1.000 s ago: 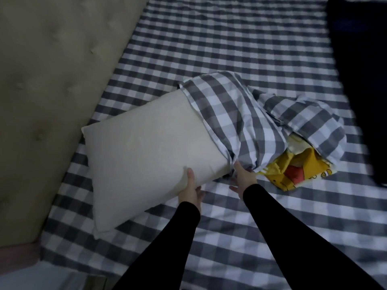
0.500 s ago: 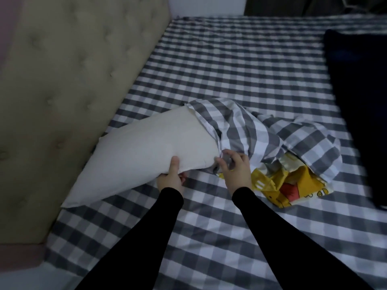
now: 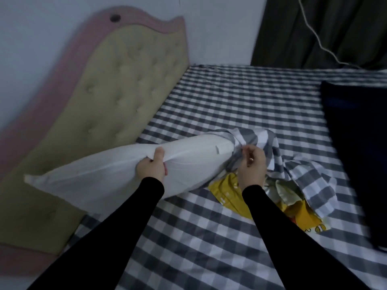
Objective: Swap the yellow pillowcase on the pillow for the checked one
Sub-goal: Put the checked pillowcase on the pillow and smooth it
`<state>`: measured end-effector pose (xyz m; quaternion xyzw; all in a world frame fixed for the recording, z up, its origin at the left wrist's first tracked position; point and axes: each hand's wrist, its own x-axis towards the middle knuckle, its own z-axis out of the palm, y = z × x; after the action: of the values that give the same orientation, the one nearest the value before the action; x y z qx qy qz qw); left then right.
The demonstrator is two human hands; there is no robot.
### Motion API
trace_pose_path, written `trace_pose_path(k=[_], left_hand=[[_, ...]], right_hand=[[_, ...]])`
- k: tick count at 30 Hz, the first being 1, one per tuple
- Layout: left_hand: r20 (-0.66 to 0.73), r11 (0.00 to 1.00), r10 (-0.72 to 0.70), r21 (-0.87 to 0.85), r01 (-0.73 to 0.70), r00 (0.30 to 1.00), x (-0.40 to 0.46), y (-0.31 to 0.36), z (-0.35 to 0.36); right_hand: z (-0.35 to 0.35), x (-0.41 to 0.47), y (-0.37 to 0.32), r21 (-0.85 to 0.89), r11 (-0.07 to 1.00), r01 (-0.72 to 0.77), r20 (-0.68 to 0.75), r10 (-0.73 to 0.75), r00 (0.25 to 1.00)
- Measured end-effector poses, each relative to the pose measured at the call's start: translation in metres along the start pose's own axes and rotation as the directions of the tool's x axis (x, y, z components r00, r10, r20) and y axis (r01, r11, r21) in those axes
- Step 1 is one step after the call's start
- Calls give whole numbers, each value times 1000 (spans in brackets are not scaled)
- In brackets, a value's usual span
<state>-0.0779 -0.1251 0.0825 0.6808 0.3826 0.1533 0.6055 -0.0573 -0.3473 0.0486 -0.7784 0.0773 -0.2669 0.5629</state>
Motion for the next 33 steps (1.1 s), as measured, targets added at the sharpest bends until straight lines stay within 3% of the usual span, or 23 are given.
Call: trace_pose_path(k=[5, 9, 10, 12, 14, 15, 16, 17, 19, 20, 26, 30, 33], left_hand=[[20, 962, -85, 260, 77, 996, 9, 6, -16], [159, 844, -87, 536, -12, 983, 17, 10, -27], [191, 780, -67, 622, -68, 979, 19, 13, -29], [260, 470, 184, 824, -317, 948, 25, 15, -34], [402, 130, 547, 826, -548, 735, 27, 16, -38], [437, 58, 639, 794, -606, 633, 27, 16, -40], [444, 38, 682, 772, -634, 581, 27, 16, -40], [462, 66, 661, 748, -660, 590, 34, 11, -39], [505, 176, 503, 735, -655, 701, 39, 4, -37], [535, 187, 439, 732, -656, 722, 40, 1, -37], [631, 143, 379, 683, -716, 677, 53, -5, -38], [654, 143, 350, 670, -728, 671, 60, -4, -40], [659, 201, 303, 662, -722, 688, 64, -1, -40]], right_hand=[[22, 15, -17, -263, 964, -35, 318, 121, 940], [34, 21, -13, -284, 958, -34, 333, 132, 934], [34, 24, -13, -258, 964, -61, 309, 143, 940], [34, 27, -12, -225, 970, -93, 289, 158, 944], [33, 28, -13, -215, 972, -98, 294, 161, 942], [32, 28, -13, -203, 973, -112, 289, 169, 942], [31, 29, -14, -195, 973, -124, 281, 176, 943], [29, 29, -14, -199, 971, -135, 268, 187, 945], [23, 30, -13, -206, 967, -150, 215, 195, 957], [20, 30, -10, -210, 966, -148, 183, 187, 965], [16, 31, -3, -355, 931, 88, 223, -7, 975], [28, 29, -7, -395, 913, 102, 192, -26, 981], [40, 34, -11, -447, 894, 7, 158, 71, 985]])
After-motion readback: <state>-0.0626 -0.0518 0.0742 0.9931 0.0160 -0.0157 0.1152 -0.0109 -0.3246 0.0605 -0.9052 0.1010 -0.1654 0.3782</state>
